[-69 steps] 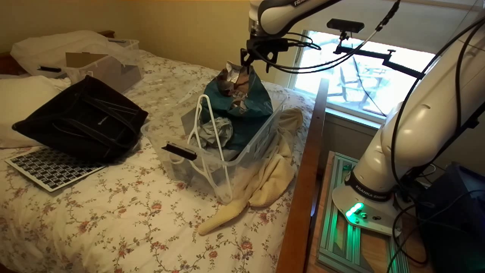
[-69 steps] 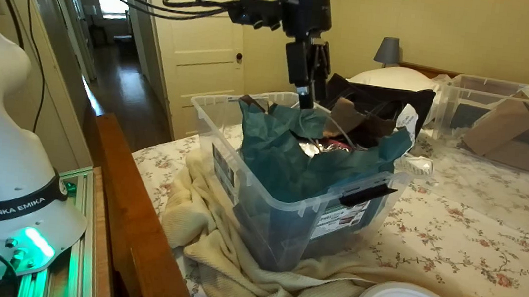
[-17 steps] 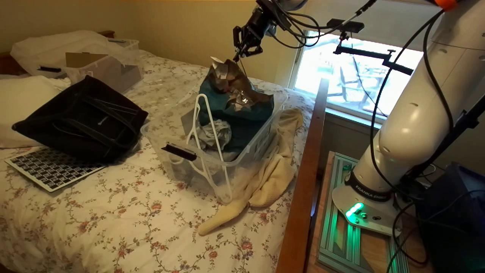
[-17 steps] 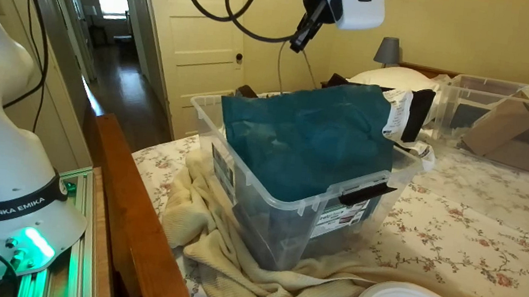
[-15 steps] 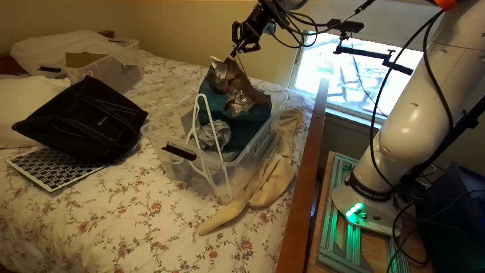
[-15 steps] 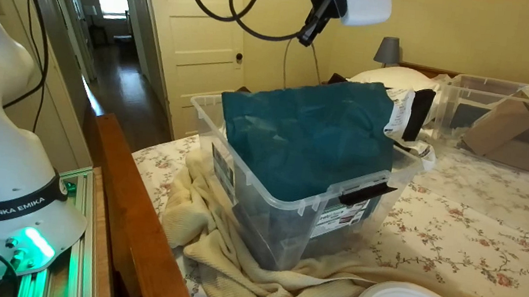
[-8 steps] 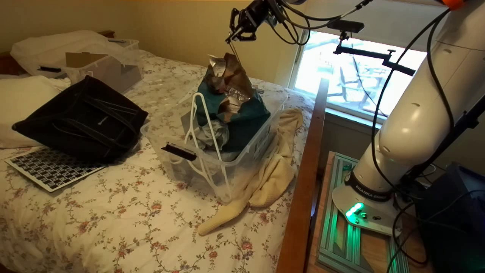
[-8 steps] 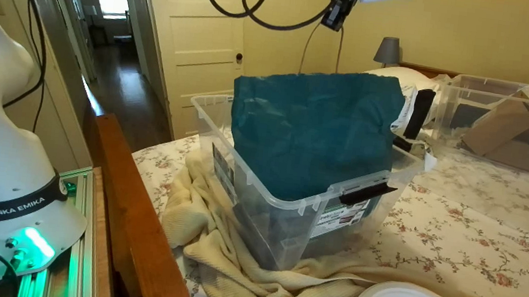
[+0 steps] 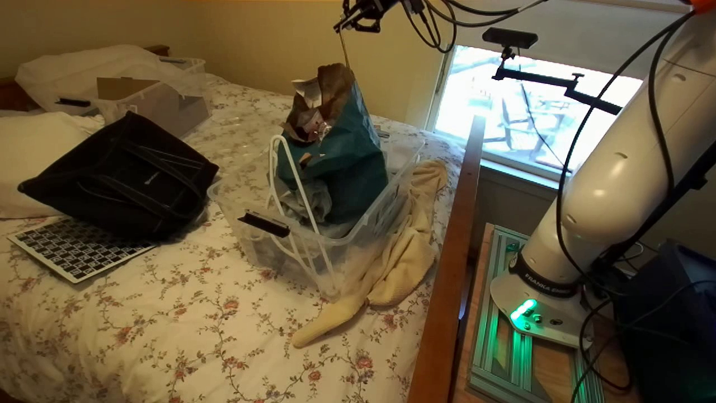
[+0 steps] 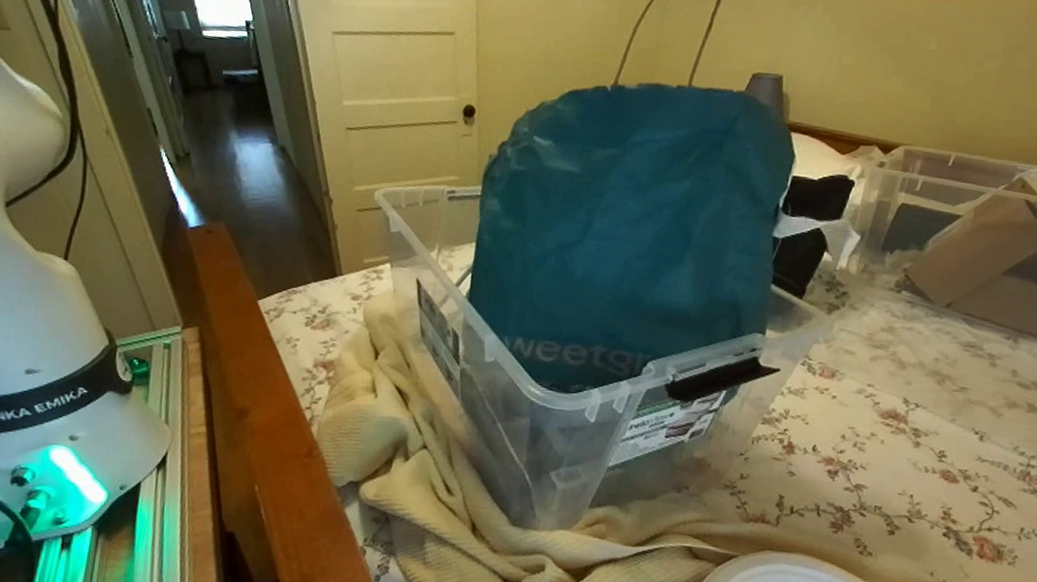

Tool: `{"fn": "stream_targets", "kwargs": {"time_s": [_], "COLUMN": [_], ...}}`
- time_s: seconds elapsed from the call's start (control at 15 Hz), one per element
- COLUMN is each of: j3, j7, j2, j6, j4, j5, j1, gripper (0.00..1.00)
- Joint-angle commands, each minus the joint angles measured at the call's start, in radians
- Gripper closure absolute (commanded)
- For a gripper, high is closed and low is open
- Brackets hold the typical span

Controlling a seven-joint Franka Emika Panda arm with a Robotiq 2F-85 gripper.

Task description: Remove the bag from the storage container

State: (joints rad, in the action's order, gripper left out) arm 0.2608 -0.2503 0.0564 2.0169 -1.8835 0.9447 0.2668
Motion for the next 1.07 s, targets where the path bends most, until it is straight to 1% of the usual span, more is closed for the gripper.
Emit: {"fn": "stream_targets", "kwargs": {"time_s": [0.0, 0.53, 1.0], "j3": [-0.008, -0.014, -0.015], "j7": [-0.013, -0.015, -0.016], "j2": [0.056, 0.099, 0.121], "j6": [0.083, 0.193, 0.254], "j4": [-0.021, -0.002, 0.020], "j5": [0.040, 0.038, 0.045], "j1": [-0.011, -0.023, -0.033], "gripper": [0.99, 0.99, 0.99]}}
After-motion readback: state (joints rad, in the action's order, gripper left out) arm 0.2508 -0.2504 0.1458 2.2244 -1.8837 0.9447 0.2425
